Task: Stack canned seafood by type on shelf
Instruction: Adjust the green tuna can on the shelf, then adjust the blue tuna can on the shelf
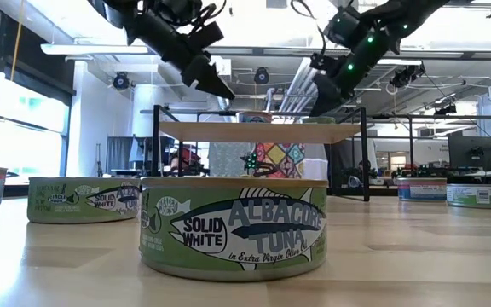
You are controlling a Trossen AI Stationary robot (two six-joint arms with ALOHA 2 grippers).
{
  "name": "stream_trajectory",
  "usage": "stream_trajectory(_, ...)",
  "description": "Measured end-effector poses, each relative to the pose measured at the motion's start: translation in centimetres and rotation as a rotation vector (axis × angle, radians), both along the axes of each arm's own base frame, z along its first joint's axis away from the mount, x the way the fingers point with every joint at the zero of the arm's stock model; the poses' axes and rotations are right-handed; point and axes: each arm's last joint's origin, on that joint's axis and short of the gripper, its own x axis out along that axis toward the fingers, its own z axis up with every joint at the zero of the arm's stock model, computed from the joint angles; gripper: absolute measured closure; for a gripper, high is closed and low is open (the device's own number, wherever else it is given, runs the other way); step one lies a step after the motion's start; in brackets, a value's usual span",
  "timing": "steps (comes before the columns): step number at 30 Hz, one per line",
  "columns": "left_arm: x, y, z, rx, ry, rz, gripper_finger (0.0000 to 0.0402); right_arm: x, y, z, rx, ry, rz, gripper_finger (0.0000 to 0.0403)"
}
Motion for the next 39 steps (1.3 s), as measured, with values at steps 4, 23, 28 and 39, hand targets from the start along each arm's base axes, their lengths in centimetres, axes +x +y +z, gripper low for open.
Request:
stream_trajectory(4, 0.2, -1.6, -1.0, -0.003, 0.016, 0.027, 0.0266, 0.4, -0.3, -0.3, 0.012, -0.024, -0.02, 0.04)
stream_trajectory(23, 0.7, -4.6, 0.1, 0.108, -0.055, 0.015, 0.0271, 2.5, 6.6, 2.2, -0.197, -0.215, 0.151, 0.0402)
stream_trajectory(28, 0.3, -1.4, 0.4, 0.109, -0.11, 0.007, 0.0288, 3.3, 11.9, -0.9, -0.124, -0.159, 0.325, 0.0402)
stream_trajectory(39, 1.5, 5.8, 1.1, 0.036, -0.153, 0.001, 0.0337, 2.3, 18.6, -5.1, -0.011, -0.163, 0.467, 0.0402)
